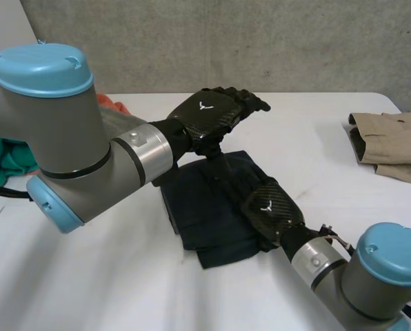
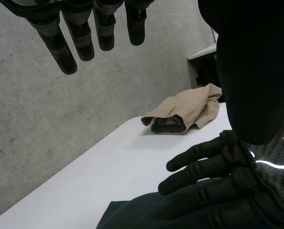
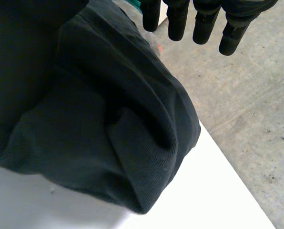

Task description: Fold the laundry.

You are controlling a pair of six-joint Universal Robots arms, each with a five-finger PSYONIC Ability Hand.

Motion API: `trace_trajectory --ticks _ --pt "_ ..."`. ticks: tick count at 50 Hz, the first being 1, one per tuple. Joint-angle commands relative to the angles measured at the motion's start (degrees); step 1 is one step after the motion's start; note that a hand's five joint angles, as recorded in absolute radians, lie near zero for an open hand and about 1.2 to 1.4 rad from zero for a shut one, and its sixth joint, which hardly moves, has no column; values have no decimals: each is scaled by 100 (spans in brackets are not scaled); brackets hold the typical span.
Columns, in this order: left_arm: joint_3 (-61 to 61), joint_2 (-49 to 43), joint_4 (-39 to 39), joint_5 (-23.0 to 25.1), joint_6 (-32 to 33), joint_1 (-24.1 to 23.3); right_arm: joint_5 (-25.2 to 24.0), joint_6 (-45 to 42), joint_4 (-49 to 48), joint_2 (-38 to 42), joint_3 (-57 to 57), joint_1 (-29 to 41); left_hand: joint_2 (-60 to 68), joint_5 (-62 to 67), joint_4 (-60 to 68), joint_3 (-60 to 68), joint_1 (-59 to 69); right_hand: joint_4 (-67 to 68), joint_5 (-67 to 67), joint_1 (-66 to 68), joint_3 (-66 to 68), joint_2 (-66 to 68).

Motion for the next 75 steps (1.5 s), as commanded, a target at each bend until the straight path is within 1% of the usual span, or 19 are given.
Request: trace_trajectory --ticks 1,5,8,13,19,30,36,39,40,43,44,48,53,58,63,66,73,74,75 --pt "2 2 64 -21 0 5 128 19 -8 269 -428 226 50 -54 58 58 159 174 119 452 471 449" --pt "2 2 64 -21 0 14 146 90 -8 471 -761 393 50 -54 58 58 159 2240 2184 2517 2537 2515" --pt "2 20 64 -13 0 22 154 177 44 620 -1086 420 50 -54 58 58 159 6783 6728 7061 7080 7058" --pt "20 81 143 -30 -9 75 163 721 106 762 -1693 359 50 -54 58 58 159 6798 6743 7076 7095 7073" --pt "29 186 179 -39 -9 180 268 1548 501 595 -2580 183 50 -54 58 58 159 6798 6743 7076 7095 7073" --pt "29 696 196 -39 -26 286 506 2216 695 -161 -3687 -1370 50 -54 58 58 159 6798 6743 7076 7095 7073" --pt "29 705 231 -39 -35 260 480 2629 625 -83 -4356 -2286 50 -54 58 58 159 6798 6743 7076 7095 7073" --pt "20 696 231 -30 -79 234 410 2902 467 259 -4734 -2848 50 -54 58 58 159 6798 6743 7076 7095 7073" --pt "20 688 231 -30 -88 233 322 3033 371 565 -4935 -3145 50 -54 58 58 159 6798 6743 7076 7095 7073" --pt "20 661 240 -30 -88 198 32 3201 300 1050 -5314 -3516 50 -54 58 58 159 6798 6743 7076 7095 7073" --pt "11 644 266 -30 -96 181 -256 3271 256 1391 -5550 -3674 50 -54 58 58 159 6798 6743 7076 7095 7073" --pt "-50 626 371 -30 -88 128 -968 3280 186 2288 -5973 -3973 50 -54 58 58 159 6798 6743 7076 7095 7073" --pt "-94 565 407 -39 -97 58 -1620 3289 -209 2897 -5983 -4413 50 -54 58 58 159 6798 6743 7076 7095 7073" --pt "-121 556 407 -39 -88 -4 -2165 3307 -640 3047 -5571 -4817 50 -54 58 58 159 6798 6743 7076 7095 7073" --pt "-156 582 407 -39 -88 -39 -2893 3315 -667 2872 -5114 -5266 50 -54 58 58 159 6798 6743 7076 7095 7073" --pt "-182 591 407 -39 -88 -48 -3149 3324 -685 2696 -4973 -5336 50 -54 58 58 159 6798 6743 7076 7095 7073" --pt "-235 609 407 -30 -97 -171 -3238 3447 -676 2598 -4902 -5460 50 -54 58 58 159 6798 6743 7076 7095 7073" --pt "-235 609 407 -39 -105 -188 -3247 3447 -658 2598 -4876 -5486 50 -54 58 58 159 6138 6083 6416 6435 6413" --pt "-235 609 407 -30 -105 -223 -3238 3447 -641 2590 -4858 -5504 50 -54 58 58 159 4633 4578 4911 4930 4908"
